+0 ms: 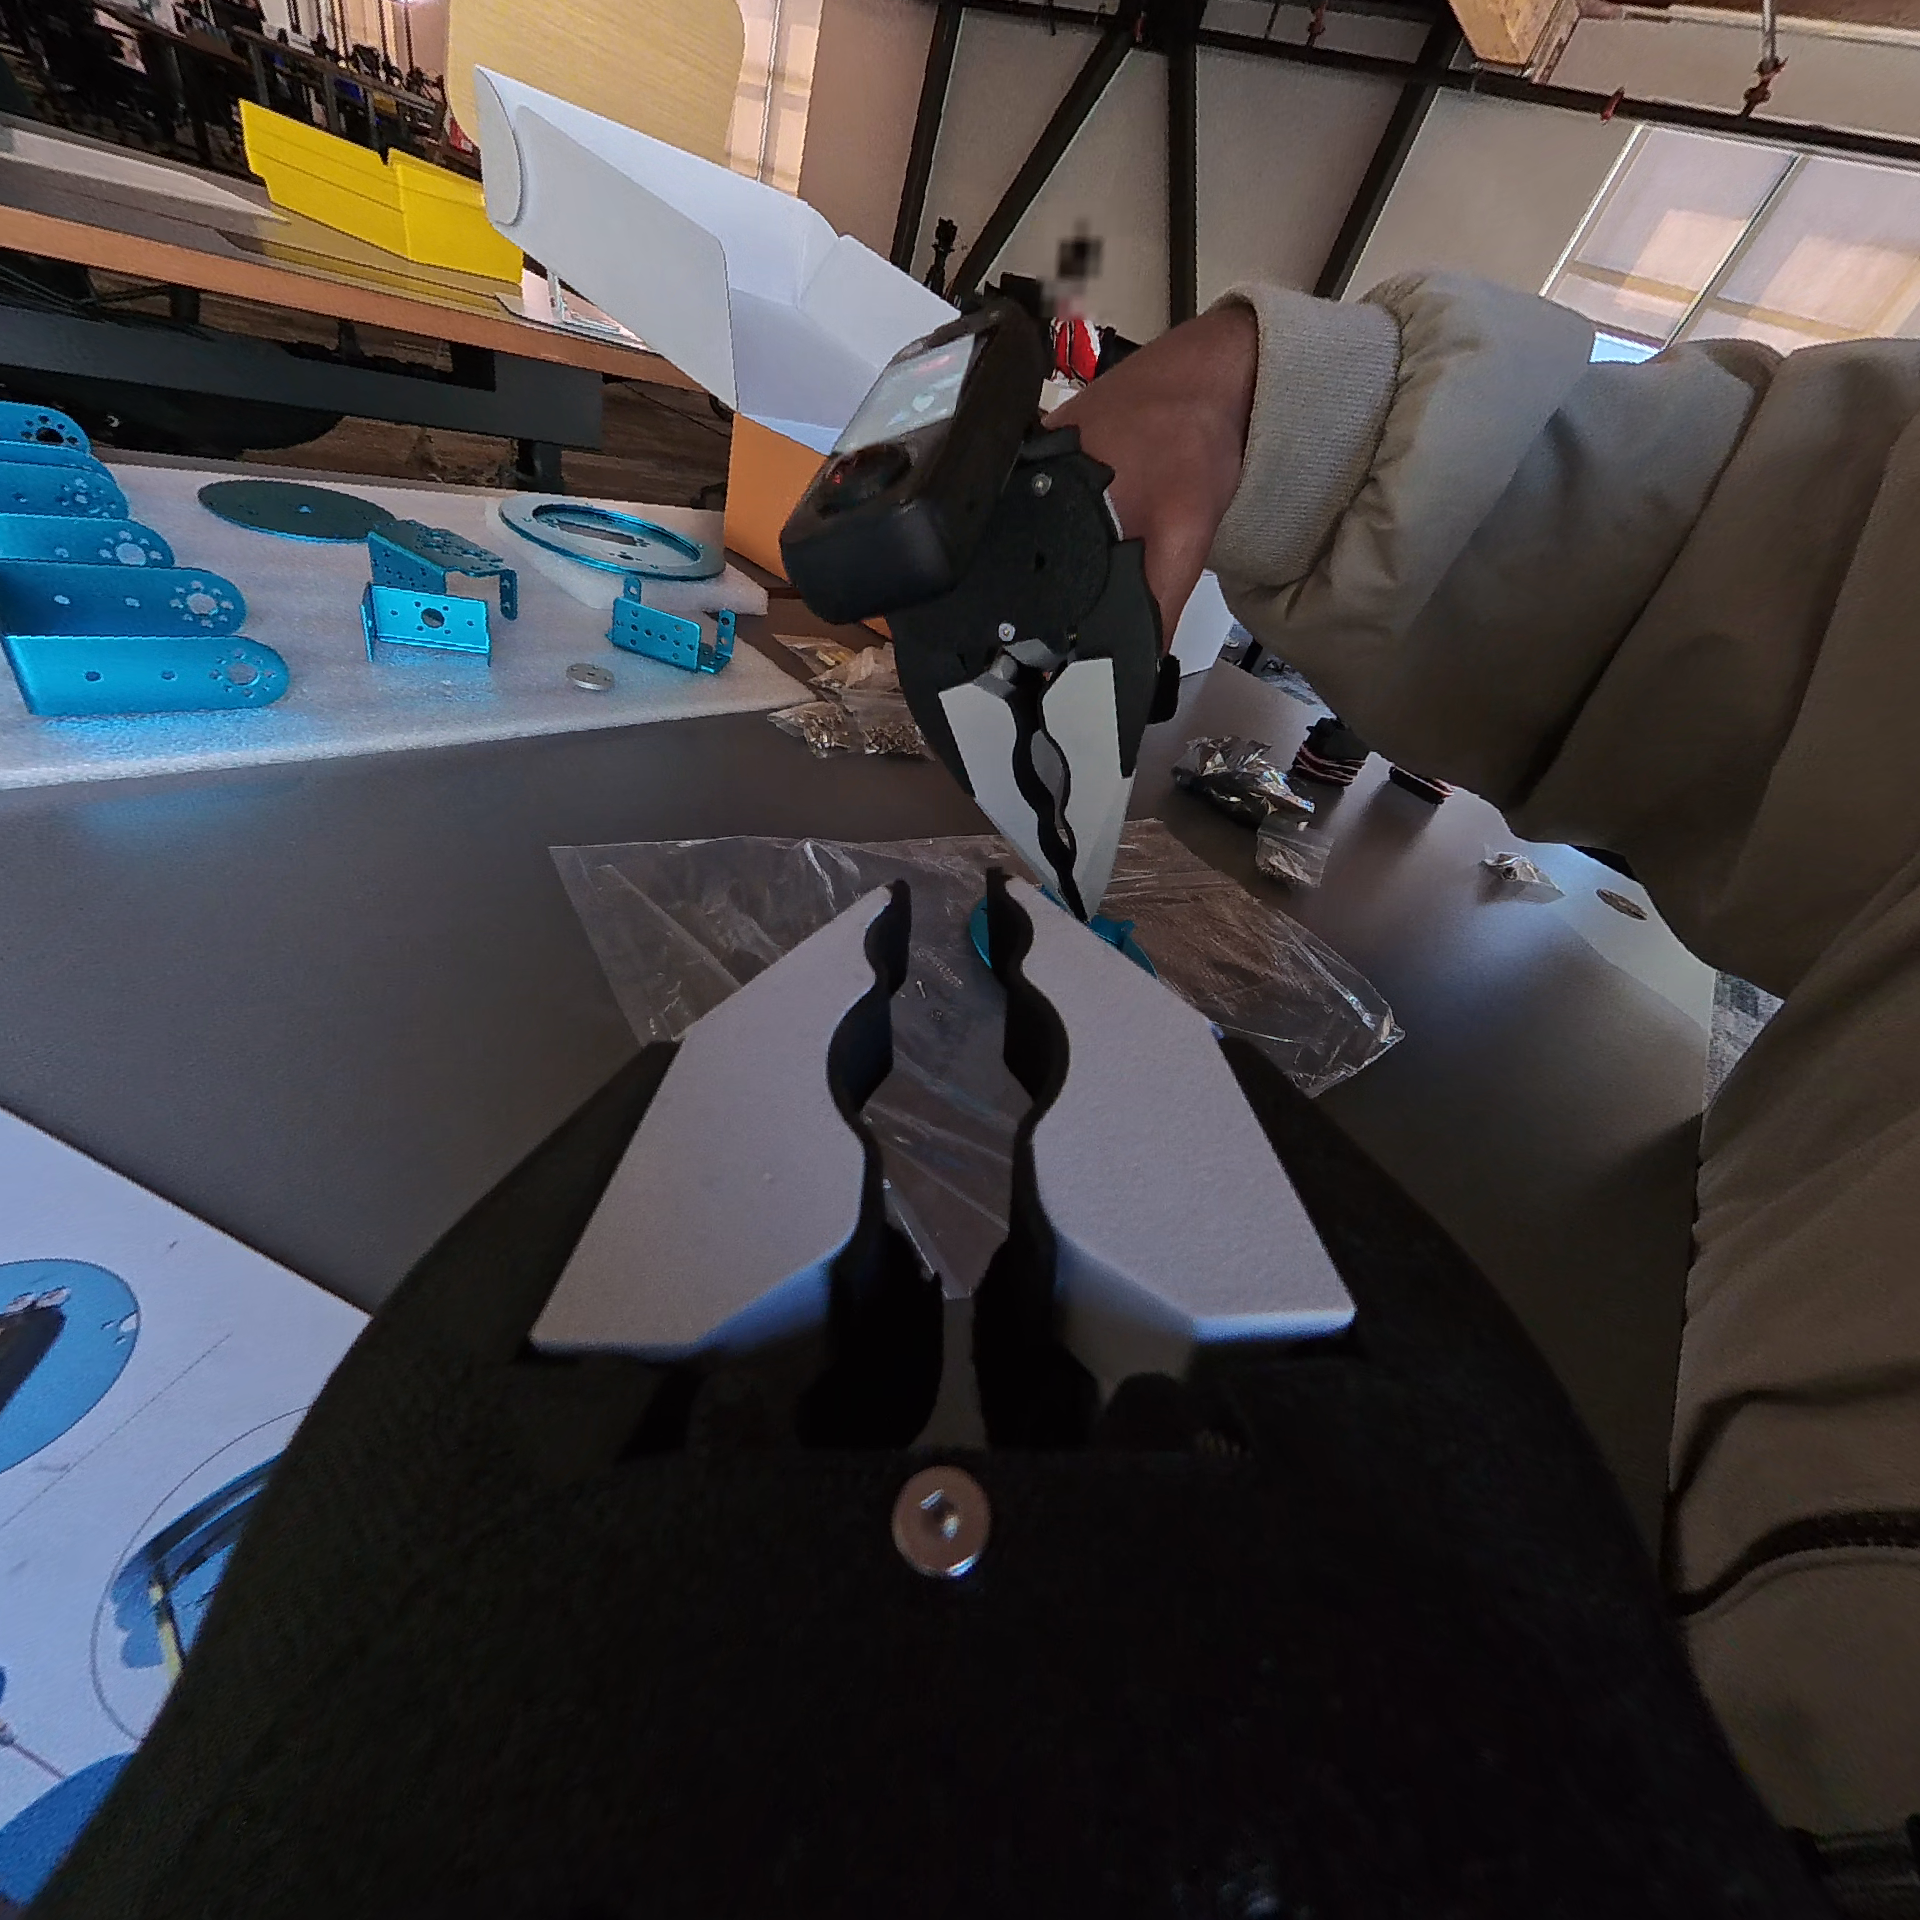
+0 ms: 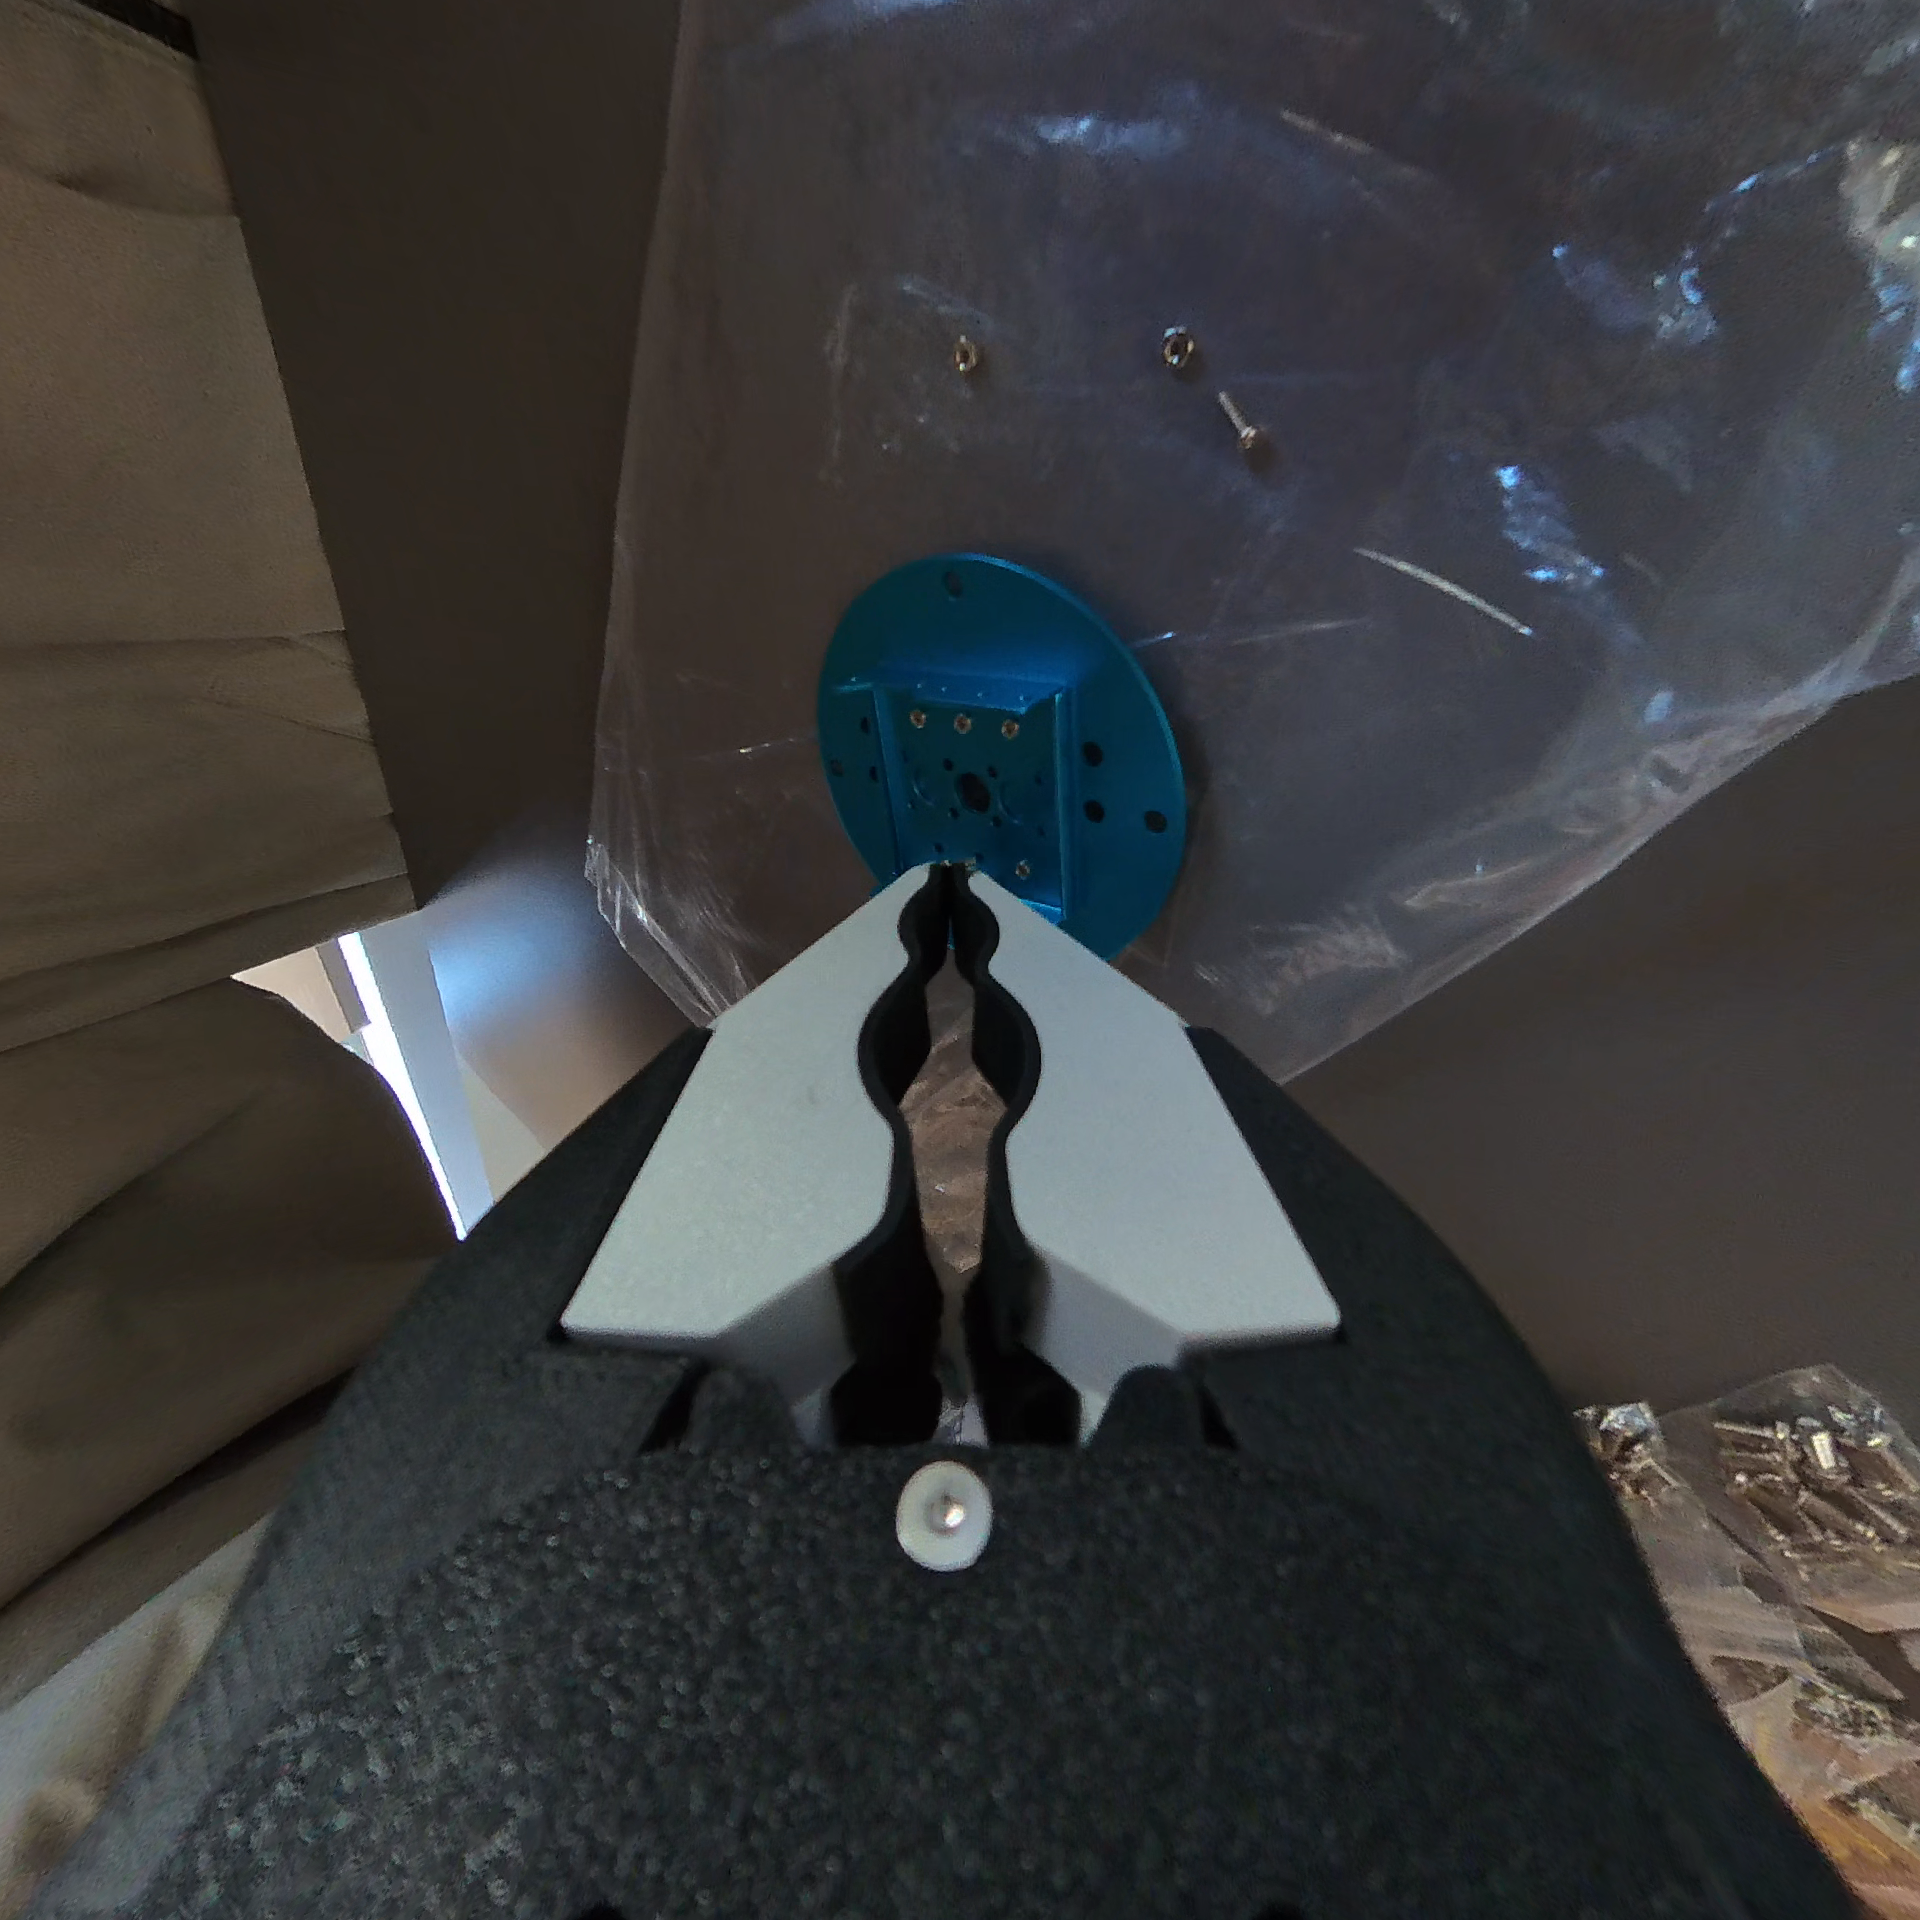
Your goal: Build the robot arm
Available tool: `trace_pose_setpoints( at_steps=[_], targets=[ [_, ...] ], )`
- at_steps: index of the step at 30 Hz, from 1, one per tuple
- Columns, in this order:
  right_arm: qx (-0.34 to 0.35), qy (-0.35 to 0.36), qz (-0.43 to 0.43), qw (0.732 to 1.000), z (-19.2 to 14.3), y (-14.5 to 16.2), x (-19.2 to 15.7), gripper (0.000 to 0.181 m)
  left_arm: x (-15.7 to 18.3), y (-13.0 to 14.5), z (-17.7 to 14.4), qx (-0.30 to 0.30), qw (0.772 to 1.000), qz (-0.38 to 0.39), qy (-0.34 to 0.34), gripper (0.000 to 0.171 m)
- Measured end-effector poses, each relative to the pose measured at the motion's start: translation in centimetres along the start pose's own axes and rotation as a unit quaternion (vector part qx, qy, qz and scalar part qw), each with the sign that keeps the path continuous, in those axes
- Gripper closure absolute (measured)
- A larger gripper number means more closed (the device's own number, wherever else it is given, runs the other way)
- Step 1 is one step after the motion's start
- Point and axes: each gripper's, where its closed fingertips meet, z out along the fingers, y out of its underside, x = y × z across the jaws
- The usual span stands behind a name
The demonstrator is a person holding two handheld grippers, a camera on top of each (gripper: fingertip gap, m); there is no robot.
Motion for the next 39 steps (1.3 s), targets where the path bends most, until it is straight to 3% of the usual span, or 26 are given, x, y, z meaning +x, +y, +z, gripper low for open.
trace_pose_setpoints(
  at_steps=[11, 16, 23, 26, 30, 32, 35, 39],
  targets=[
    [-0.016, 0.008, 0.001, 1.000, 0.2, 0.2, 0.5, 0.181, -0.2, 0.0, 0.0, 0.000, 1.000, -0.002, -0.003, 0.159],
    [0.049, 0.083, -0.004, 0.995, -1.9, -0.5, 0.2, 0.181, -0.2, 0.3, 0.1, -0.005, 1.000, -0.002, -0.002, 0.158],
    [0.169, 0.301, 0.050, 0.937, -2.1, 0.0, -0.4, 0.158, 0.4, 0.9, 0.6, -0.024, 1.000, 0.002, 0.012, 0.158],
    [0.279, 0.306, 0.115, 0.903, -1.7, 0.2, -0.4, 0.146, 0.9, 1.5, 0.9, -0.039, 0.999, 0.004, 0.026, 0.157],
    [0.403, 0.267, 0.190, 0.855, -1.6, -0.2, 0.5, 0.167, 1.4, 2.5, 1.6, -0.066, 0.997, 0.018, 0.029, 0.157],
    [0.411, 0.271, 0.207, 0.846, -1.3, -0.2, 1.0, 0.165, 1.6, 2.9, 1.9, -0.079, 0.996, 0.026, 0.027, 0.157],
    [0.398, 0.306, 0.238, 0.831, -1.5, 0.3, 1.8, 0.178, 1.9, 3.2, 2.3, -0.089, 0.995, 0.035, 0.025, 0.157],
    [0.396, 0.309, 0.250, 0.828, -1.1, -0.3, 1.6, 0.173, 2.0, 3.0, 2.6, -0.089, 0.995, 0.031, 0.023, 0.157]
  ],
)
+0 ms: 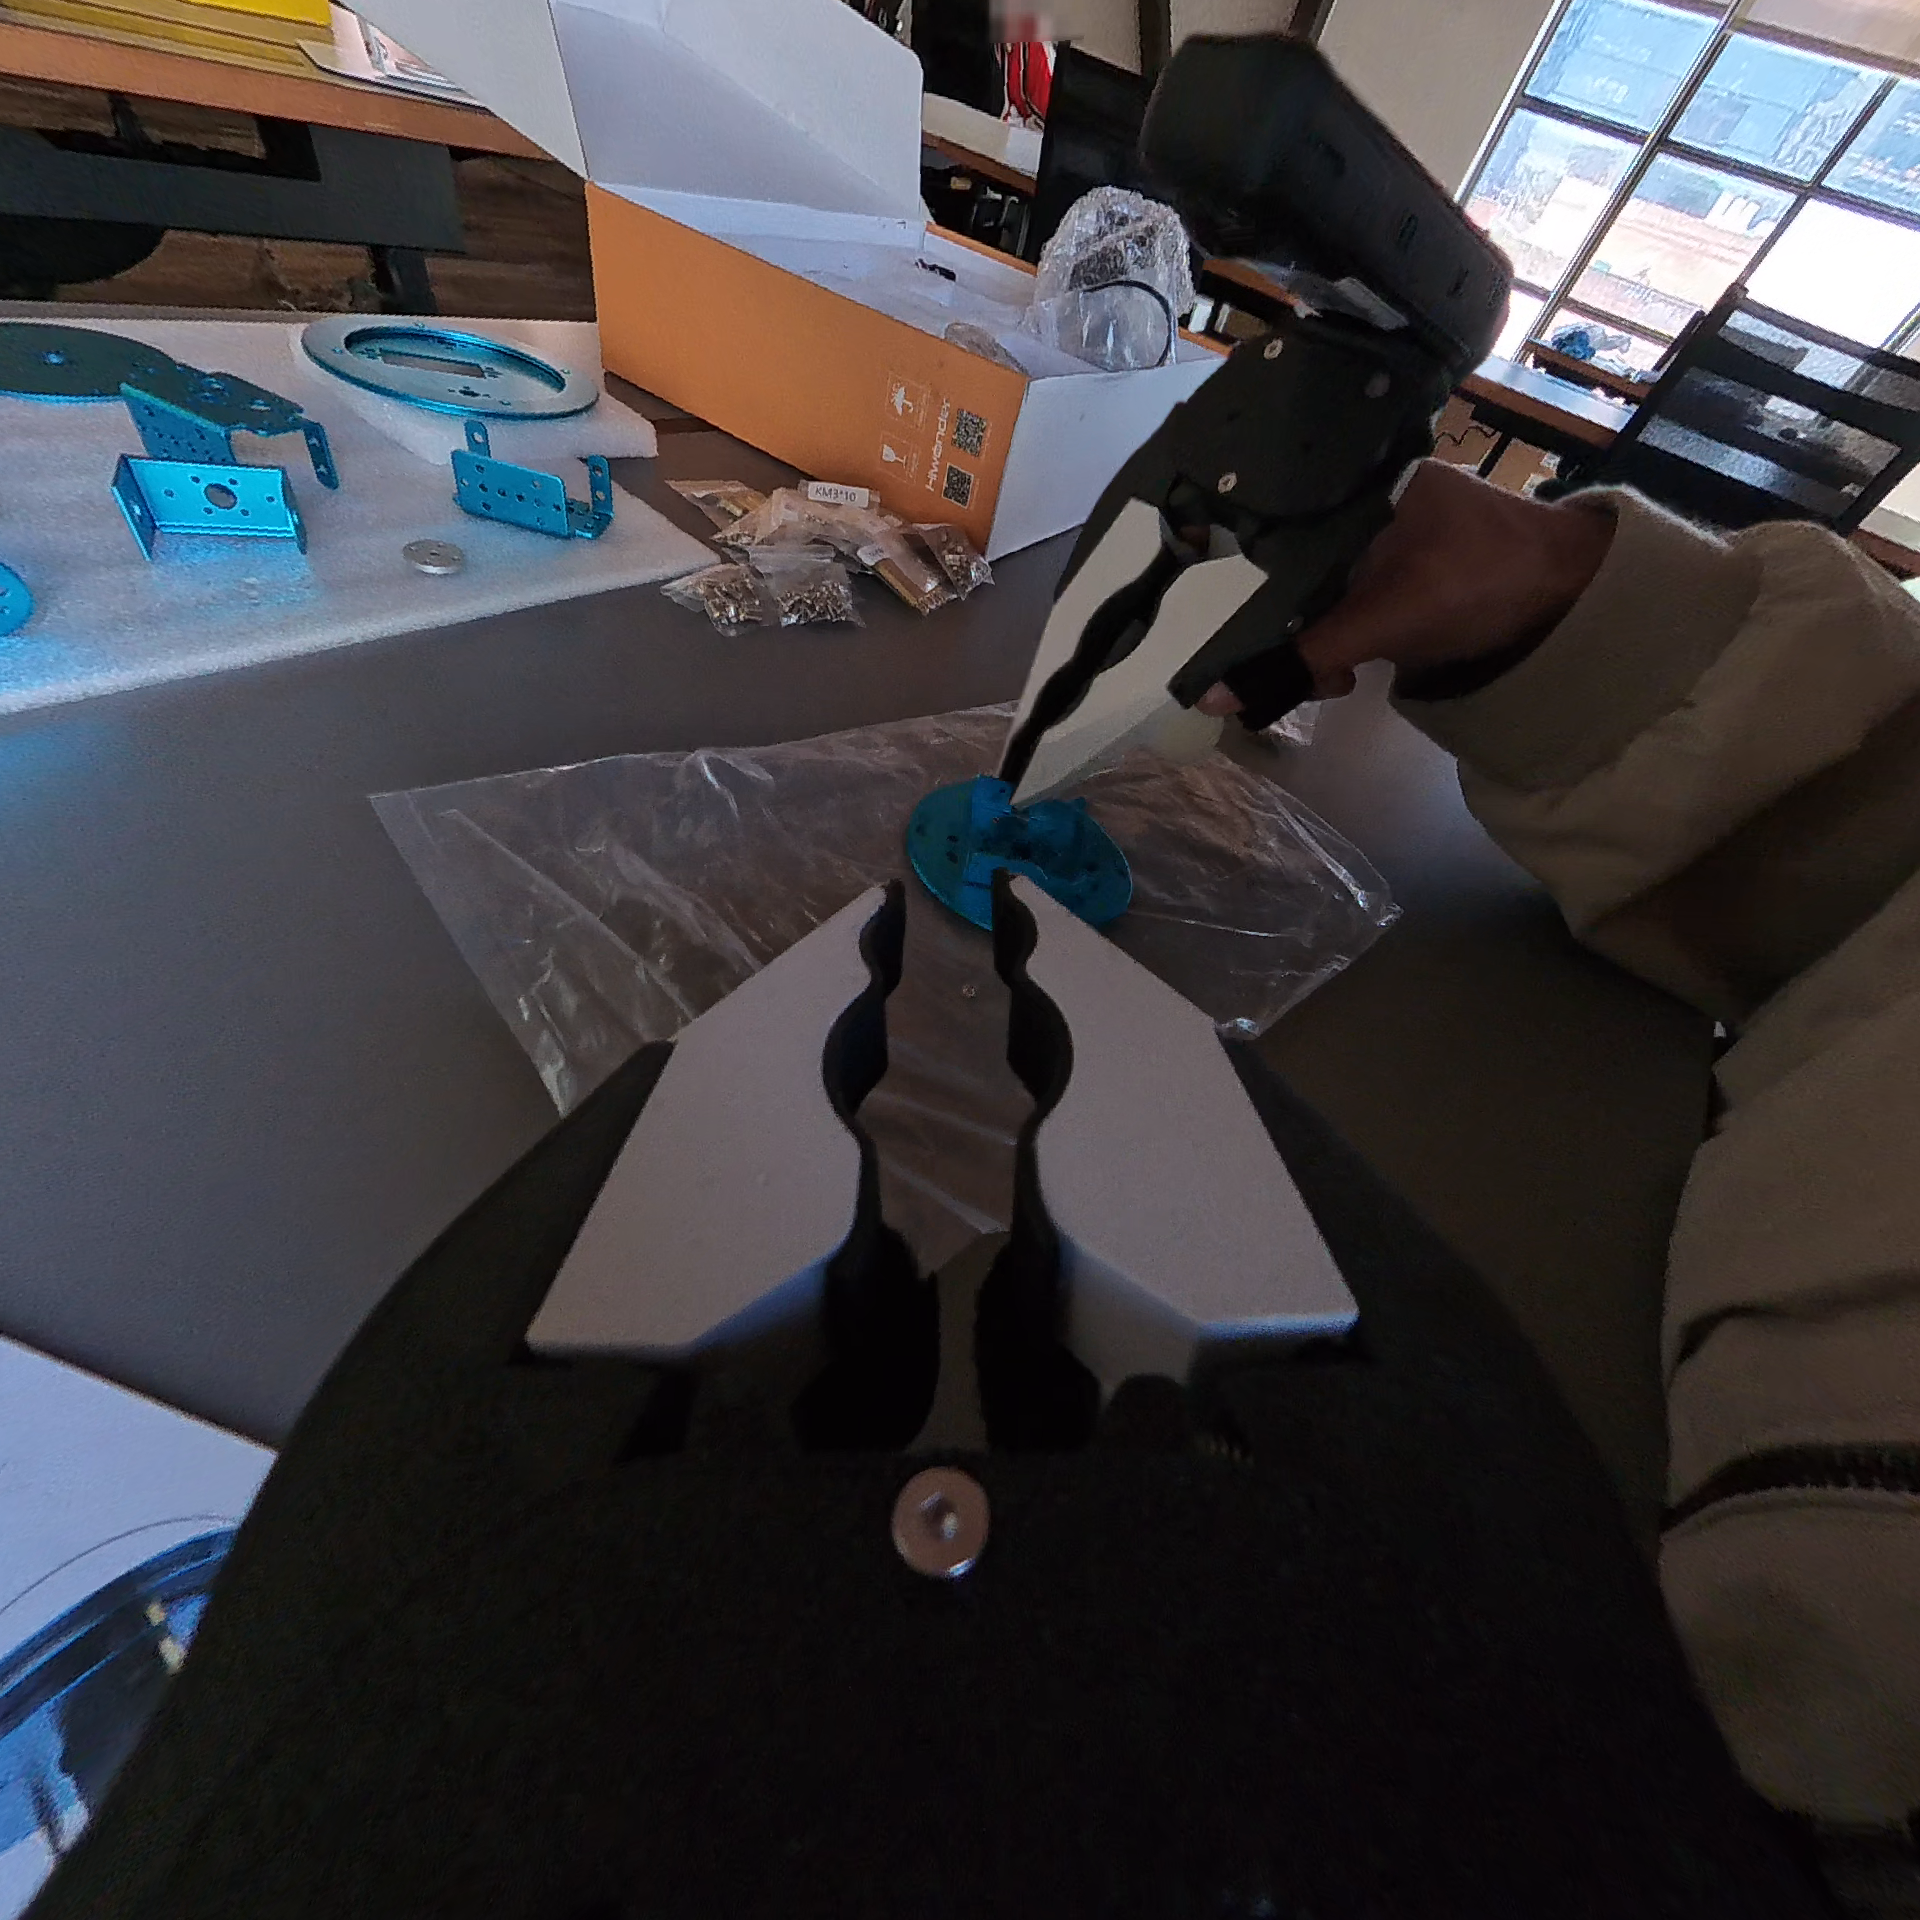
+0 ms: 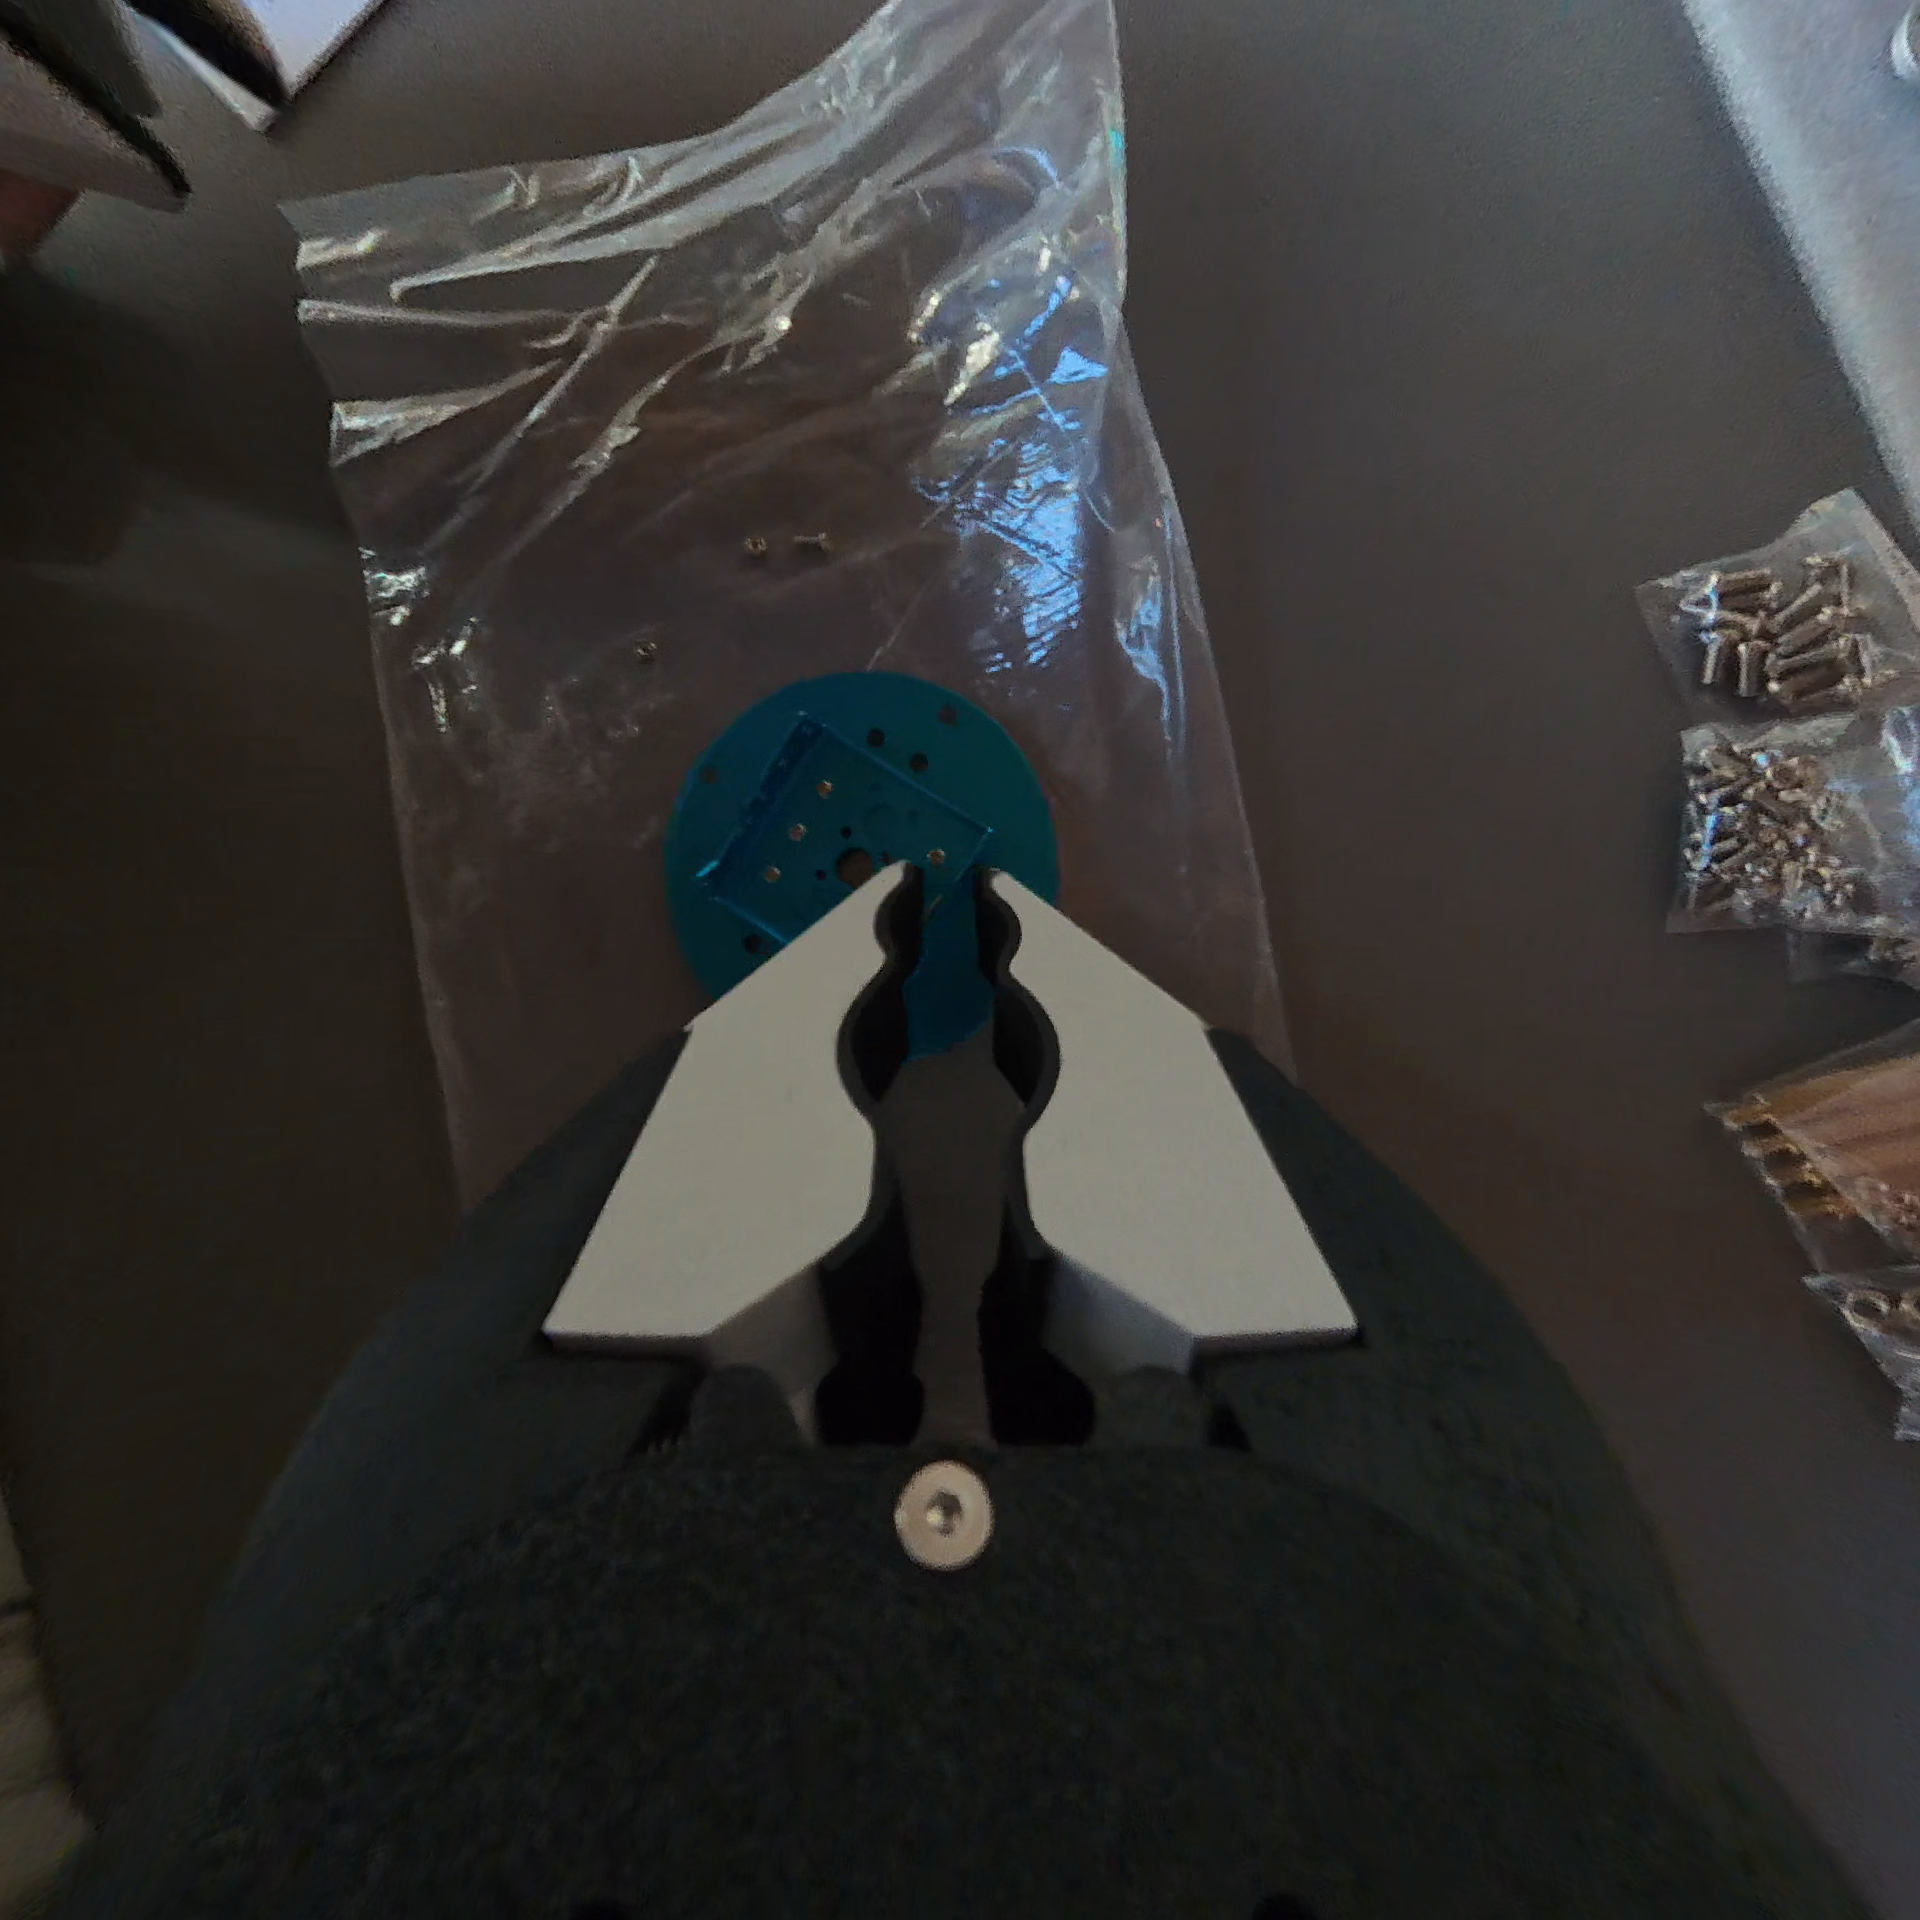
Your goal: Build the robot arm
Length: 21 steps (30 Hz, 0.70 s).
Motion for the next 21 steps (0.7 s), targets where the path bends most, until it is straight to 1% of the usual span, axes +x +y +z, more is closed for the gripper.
trace_pose_setpoints(
  at_steps=[1, 4, 6, 8, 9, 11, 12, 13, 17, 19, 21],
  targets=[
    [-0.007, 0.005, 0.010, 1.000, 0.1, 0.2, 0.1, 0.176, 0.0, -0.1, 0.0, 0.001, 1.000, -0.002, -0.001, 0.157],
    [-0.001, 0.013, 0.037, 0.999, 0.3, 0.0, 0.4, 0.181, -0.2, -0.2, 0.2, -0.002, 1.000, -0.008, -0.006, 0.157],
    [0.015, 0.029, 0.033, 0.999, 0.2, -0.4, 0.5, 0.181, -0.4, 0.0, 0.3, -0.008, 1.000, -0.012, -0.011, 0.157],
    [0.069, 0.050, 0.025, 0.996, -0.5, -1.7, 0.4, 0.181, -0.4, 0.1, 0.6, -0.015, 1.000, -0.019, -0.013, 0.157],
    [0.108, 0.064, 0.021, 0.992, -1.1, -2.7, 0.4, 0.181, -0.3, 0.2, 0.8, -0.018, 0.999, -0.025, -0.011, 0.157],
    [0.200, 0.090, -0.002, 0.976, -2.8, -4.7, 0.0, 0.181, 0.1, -0.1, 1.4, -0.012, 0.999, -0.045, 0.003, 0.157],
    [0.246, 0.091, -0.023, 0.965, -3.6, -5.7, -0.6, 0.181, 0.5, -0.4, 1.7, -0.006, 0.998, -0.063, 0.018, 0.157],
    [0.276, 0.104, -0.035, 0.955, -4.3, -6.2, -0.9, 0.181, 0.9, -0.9, 2.0, 0.003, 0.996, -0.084, 0.036, 0.156],
    [0.331, 0.152, -0.093, 0.927, -6.2, -7.3, -2.0, 0.181, 2.0, -3.3, 2.9, 0.042, 0.979, -0.171, 0.104, 0.154],
    [0.341, 0.169, -0.122, 0.916, -7.0, -7.6, -2.7, 0.181, 2.1, -3.7, 3.5, 0.049, 0.975, -0.185, 0.113, 0.153],
    [0.343, 0.187, -0.139, 0.910, -7.4, -7.5, -2.7, 0.181, 2.6, -3.8, 4.2, 0.043, 0.975, -0.183, 0.122, 0.154]
  ],
)
